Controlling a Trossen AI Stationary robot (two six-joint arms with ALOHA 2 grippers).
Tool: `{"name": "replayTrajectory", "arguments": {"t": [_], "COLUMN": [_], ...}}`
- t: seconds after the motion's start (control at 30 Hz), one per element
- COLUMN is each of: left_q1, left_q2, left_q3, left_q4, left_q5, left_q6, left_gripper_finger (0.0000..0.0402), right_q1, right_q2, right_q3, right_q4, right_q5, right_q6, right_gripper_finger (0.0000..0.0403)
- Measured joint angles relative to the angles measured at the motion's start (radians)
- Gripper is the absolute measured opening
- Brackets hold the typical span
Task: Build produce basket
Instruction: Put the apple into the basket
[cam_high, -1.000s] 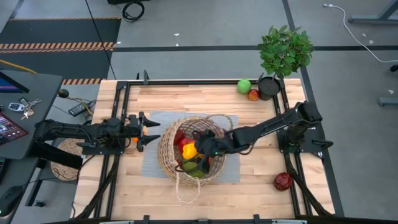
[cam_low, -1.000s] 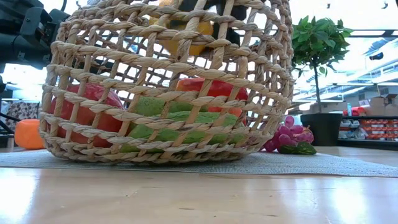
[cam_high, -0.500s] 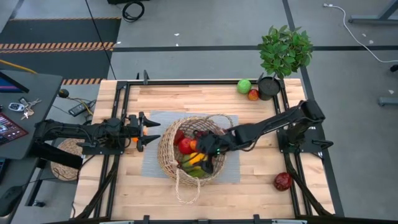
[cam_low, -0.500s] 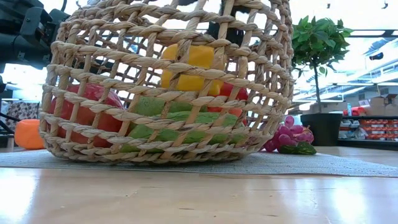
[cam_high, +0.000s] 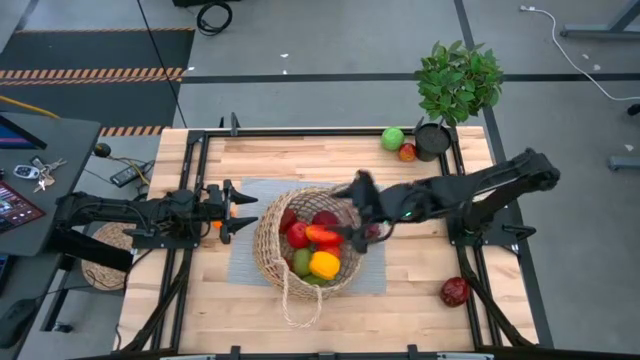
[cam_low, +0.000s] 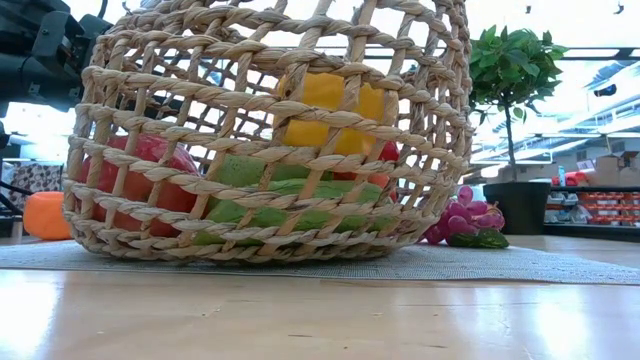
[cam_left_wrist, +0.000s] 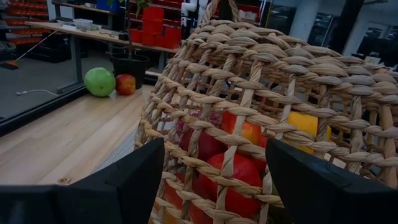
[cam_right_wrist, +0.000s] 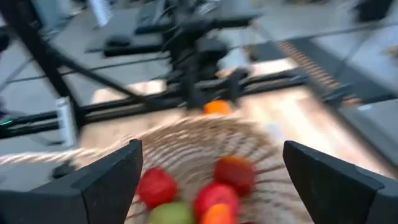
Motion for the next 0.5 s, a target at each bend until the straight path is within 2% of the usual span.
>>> {"name": "replayTrajectory", "arguments": {"t": [0.2,0.37,0.5], "left_q1": [0.000,0.000,0.000], "left_q2": [0.000,0.000,0.000], "left_q3": [0.000,0.000,0.000], "left_q4": [0.000,0.000,0.000], "left_q5": [0.000,0.000,0.000], "left_q6": [0.001,0.000,0.000], "left_gripper_finger": [0.0286,0.0286,0.0286], "right_q1": [-0.022,-0.083,-0.178], "right_q2": [-0.101,-0.140,-0.154], "right_q3": [0.000,0.000,0.000], "right_q4": [-0.064,-0.210,-0.324], "right_q5": [0.205,0.366,0.384], "right_q6": [-0.061,-0.004,0.088], "right_gripper_finger": [0.0389,0.0389,0.0389]}}
